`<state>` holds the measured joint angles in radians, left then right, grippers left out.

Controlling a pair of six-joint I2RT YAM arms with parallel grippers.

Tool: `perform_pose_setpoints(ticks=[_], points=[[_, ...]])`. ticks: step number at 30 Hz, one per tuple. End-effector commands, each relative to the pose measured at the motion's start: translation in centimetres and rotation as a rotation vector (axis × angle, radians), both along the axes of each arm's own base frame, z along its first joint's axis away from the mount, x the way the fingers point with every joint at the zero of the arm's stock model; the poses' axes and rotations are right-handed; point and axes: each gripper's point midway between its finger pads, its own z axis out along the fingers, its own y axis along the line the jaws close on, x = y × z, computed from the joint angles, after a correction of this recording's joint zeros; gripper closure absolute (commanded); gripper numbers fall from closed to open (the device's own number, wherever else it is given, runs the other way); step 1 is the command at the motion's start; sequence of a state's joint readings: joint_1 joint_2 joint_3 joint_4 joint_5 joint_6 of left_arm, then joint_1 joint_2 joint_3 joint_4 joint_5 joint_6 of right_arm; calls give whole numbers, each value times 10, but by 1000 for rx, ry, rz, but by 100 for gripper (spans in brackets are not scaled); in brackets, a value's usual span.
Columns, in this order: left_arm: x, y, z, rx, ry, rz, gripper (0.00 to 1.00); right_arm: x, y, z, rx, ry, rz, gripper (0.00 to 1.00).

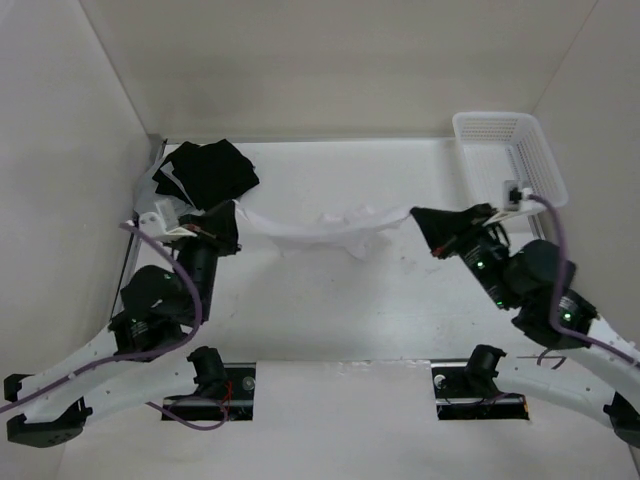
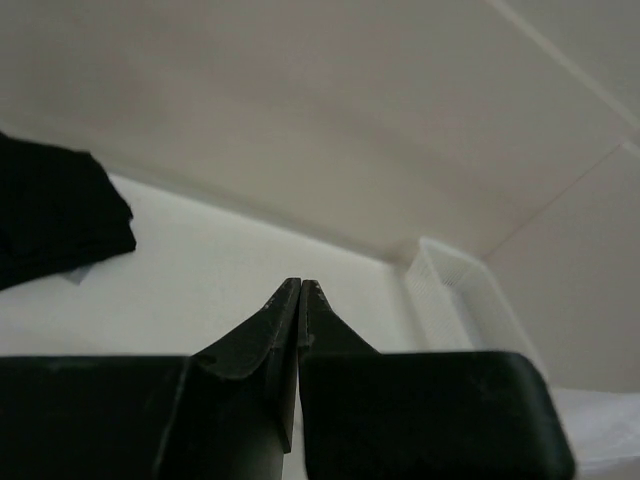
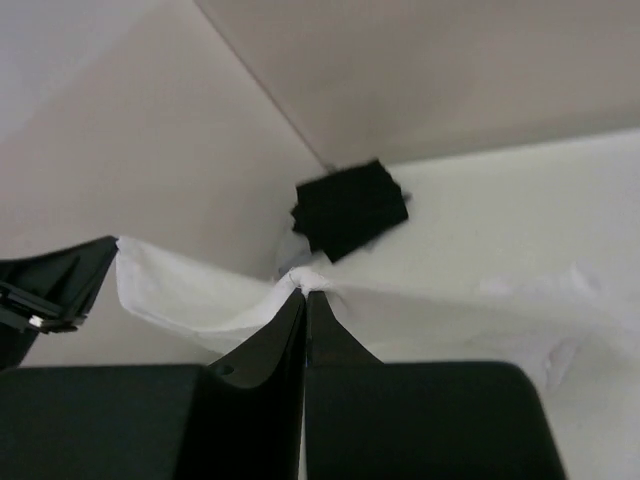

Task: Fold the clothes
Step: Flatten the tank top out

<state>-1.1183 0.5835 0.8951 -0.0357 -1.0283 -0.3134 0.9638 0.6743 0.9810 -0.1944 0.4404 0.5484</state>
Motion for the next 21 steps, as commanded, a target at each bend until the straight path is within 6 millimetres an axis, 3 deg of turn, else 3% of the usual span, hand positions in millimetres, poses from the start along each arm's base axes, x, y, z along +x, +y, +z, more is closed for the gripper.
perform_pose_setpoints(ticks=[1, 5, 8, 10, 13, 17, 20, 21], points=[[-11, 32, 77, -75, -174, 61, 100, -4, -45, 75, -19, -144, -161, 100], [-22, 36, 134, -146, -308, 38, 100, -25, -81, 163, 48, -284, -205, 100], [-23, 33, 159, -163, -375, 58, 100, -32, -89, 200, 64, -365, -215, 100], [-20, 28, 171, -153, -407, 80, 100, -28, -82, 215, 35, -394, -232, 100], [-12, 20, 181, -119, -437, 130, 100, -10, -67, 221, -32, -426, -269, 100], [19, 21, 185, -37, -458, 275, 100, 47, -49, 206, -102, -396, -309, 100], [75, 4, 151, 89, -382, 333, 100, 106, -41, 176, -113, -309, -267, 100], [103, -13, 121, 130, -318, 300, 100, 128, -39, 162, -114, -270, -247, 100]])
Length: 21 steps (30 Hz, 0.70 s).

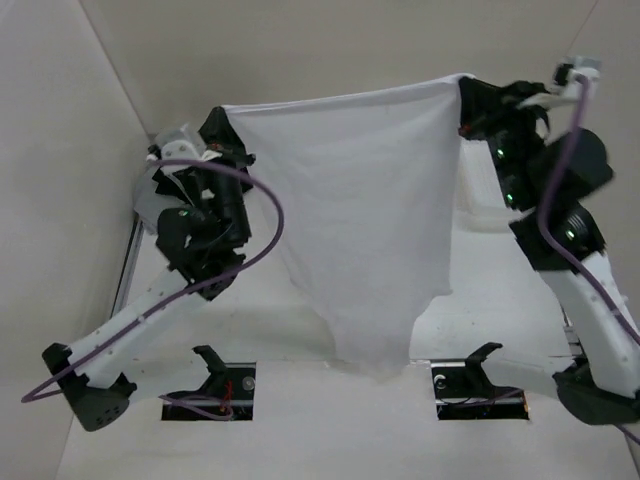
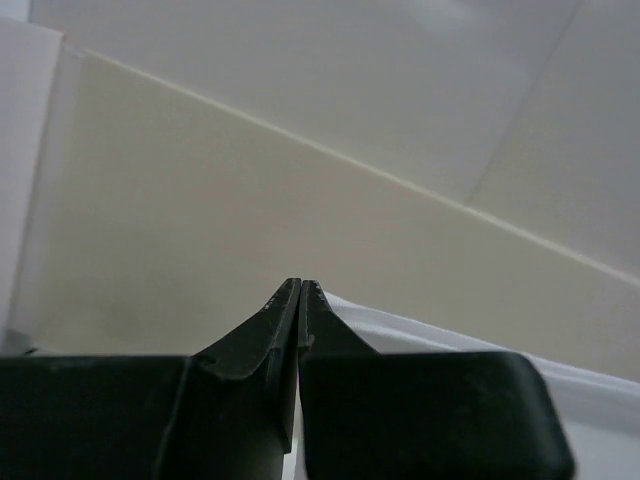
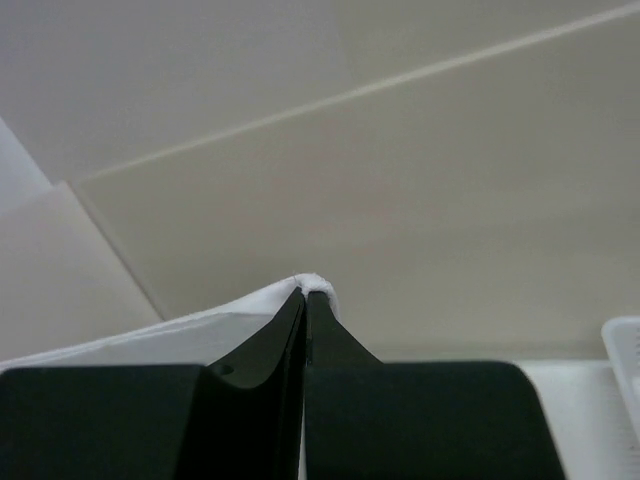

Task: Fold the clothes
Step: Flatten the tank top out

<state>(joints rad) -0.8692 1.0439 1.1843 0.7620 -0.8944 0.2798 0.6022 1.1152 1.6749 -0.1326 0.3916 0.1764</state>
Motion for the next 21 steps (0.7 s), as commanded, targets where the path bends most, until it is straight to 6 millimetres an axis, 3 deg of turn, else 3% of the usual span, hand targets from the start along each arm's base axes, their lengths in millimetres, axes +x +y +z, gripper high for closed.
perform_pose_setpoints(ticks=[1, 4, 5, 7, 10, 13, 17, 21], points=[[56, -27, -48, 60, 107, -38, 100, 58, 25, -44, 8, 133, 157, 100], [117, -28, -119, 13, 272, -94, 100, 115, 30, -85, 5, 228, 181, 100], [132, -22, -132, -14, 306, -102, 100, 133, 33, -98, -1, 257, 184, 100], [152, -9, -139, -47, 333, -98, 100, 165, 35, -120, -9, 311, 183, 100], [173, 1, -116, -55, 313, -91, 100, 201, 36, -126, 3, 343, 185, 100], [181, 2, -70, -48, 258, -104, 100, 211, 34, -98, 23, 323, 186, 100], [168, 9, -15, -43, 167, -103, 100, 188, 30, -31, 38, 202, 190, 100], [147, 16, 17, -31, 106, -83, 100, 163, 25, 14, 35, 115, 186, 100]])
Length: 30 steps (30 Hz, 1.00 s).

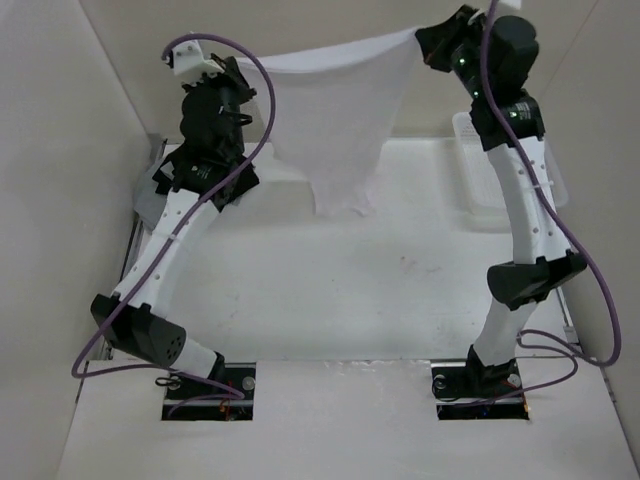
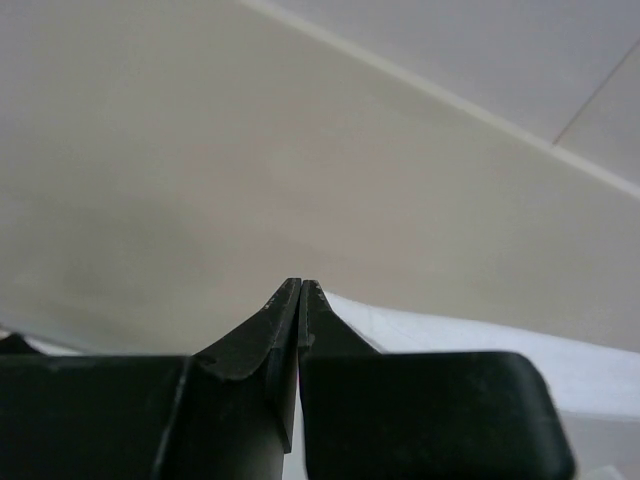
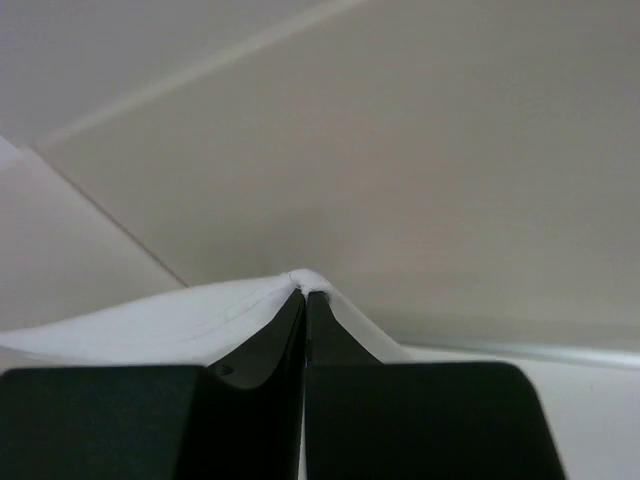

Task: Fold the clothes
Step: Flatten the tank top out

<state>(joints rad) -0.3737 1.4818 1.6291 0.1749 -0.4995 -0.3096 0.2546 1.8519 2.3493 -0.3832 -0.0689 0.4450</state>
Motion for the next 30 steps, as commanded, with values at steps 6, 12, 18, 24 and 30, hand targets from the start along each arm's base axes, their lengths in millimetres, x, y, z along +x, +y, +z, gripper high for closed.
perform_pose_setpoints(ticks=[6, 12, 18, 24, 30], points=[[-52, 13, 42, -2, -109, 32, 100, -72, -6, 54, 0, -124, 18, 100], [-75, 2, -30, 0, -14, 41, 100, -100, -9, -50, -19, -3, -2, 100], [-138, -16, -158, 37, 153, 40, 100, -184, 2, -185, -22, 170, 21, 100], [-221, -9, -249, 110, 278, 47, 100, -285, 24, -321, -56, 444, 171, 100], [-289, -14, -270, 77, 315, 4, 100, -374, 41, -410, -14, 719, 321, 100]])
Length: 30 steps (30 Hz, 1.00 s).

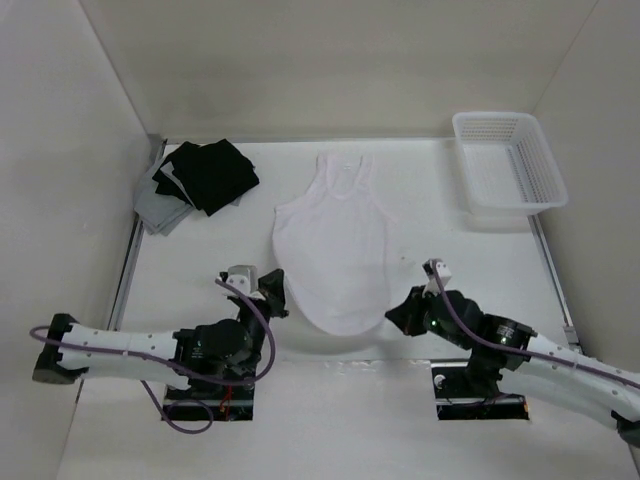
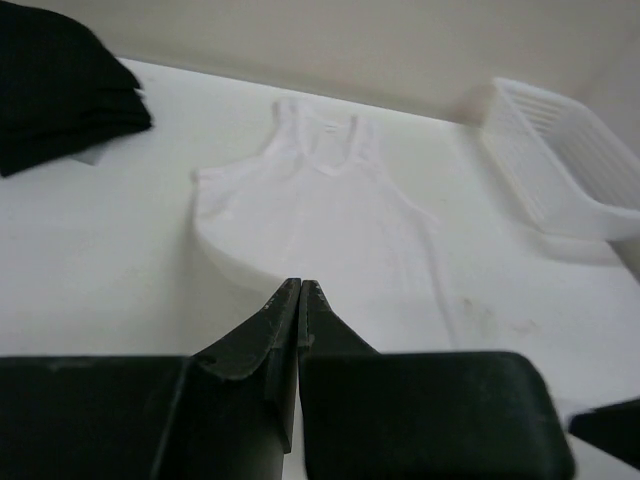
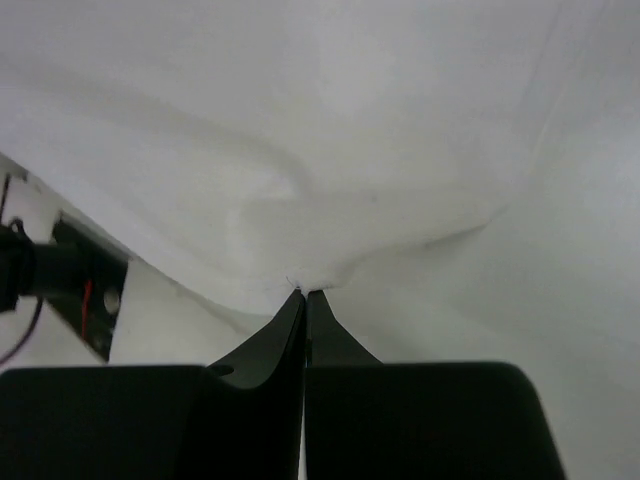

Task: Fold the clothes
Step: Flatten the tank top out, then fold the tank top

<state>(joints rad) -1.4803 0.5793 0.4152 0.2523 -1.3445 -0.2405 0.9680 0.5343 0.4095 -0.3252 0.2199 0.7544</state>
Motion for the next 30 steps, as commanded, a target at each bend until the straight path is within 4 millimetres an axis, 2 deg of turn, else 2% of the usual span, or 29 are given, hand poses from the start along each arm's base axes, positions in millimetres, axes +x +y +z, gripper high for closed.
perform_pose_setpoints(ticks=[1, 3, 5, 10, 14, 16, 19, 23, 26, 28, 30], points=[[-20, 43, -12, -15, 44, 273, 100, -30, 0, -25, 45, 157, -46, 100], [-24, 38, -17, 3, 45, 269, 100, -39, 5, -22, 46, 160, -36, 100], [-16, 30, -20, -1, 39, 248, 100, -38, 11, -13, 32, 131, -32, 100], [37, 7, -29, -24, 1, 171, 100, 17, 20, 7, -25, 21, -100, 100], [89, 11, -14, -59, -5, 195, 100, 88, 18, 31, -25, -95, -175, 100], [121, 20, -6, -100, -2, 207, 100, 126, 12, 46, -11, -139, -228, 100], [178, 28, -5, -131, 35, 219, 100, 178, 6, 73, 26, -192, -292, 100], [257, 25, 5, -157, 58, 230, 100, 250, -13, 103, 36, -242, -381, 100], [314, 14, 22, -149, 47, 223, 100, 307, -33, 111, 46, -237, -427, 100], [349, 6, 20, -123, 79, 217, 99, 344, -43, 111, 56, -221, -440, 100], [382, 1, 7, -93, 117, 221, 97, 380, -47, 103, 64, -189, -438, 100]])
